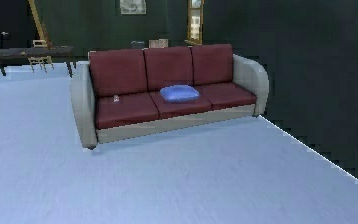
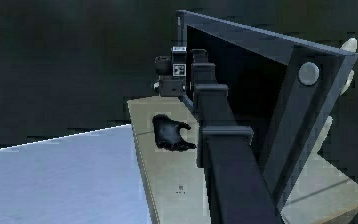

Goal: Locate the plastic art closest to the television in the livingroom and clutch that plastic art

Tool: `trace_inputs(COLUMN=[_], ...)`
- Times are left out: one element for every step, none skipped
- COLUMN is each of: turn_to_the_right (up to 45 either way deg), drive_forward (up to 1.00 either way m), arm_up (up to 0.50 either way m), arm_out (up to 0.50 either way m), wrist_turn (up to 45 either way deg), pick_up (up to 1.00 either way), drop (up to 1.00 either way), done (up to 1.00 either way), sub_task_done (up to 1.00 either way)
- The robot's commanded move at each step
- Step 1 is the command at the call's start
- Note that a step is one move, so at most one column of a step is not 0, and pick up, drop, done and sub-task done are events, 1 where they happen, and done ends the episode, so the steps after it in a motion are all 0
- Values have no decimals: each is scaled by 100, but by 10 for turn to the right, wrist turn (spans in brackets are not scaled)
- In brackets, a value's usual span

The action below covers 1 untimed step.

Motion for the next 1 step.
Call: trace_inputs(turn_to_the_right=[0], drive_forward=[0], arm_up=[0], arm_out=[0], wrist_turn=[60], pick_up=[0], drop=[0], done=[0], sub_task_done=[0])
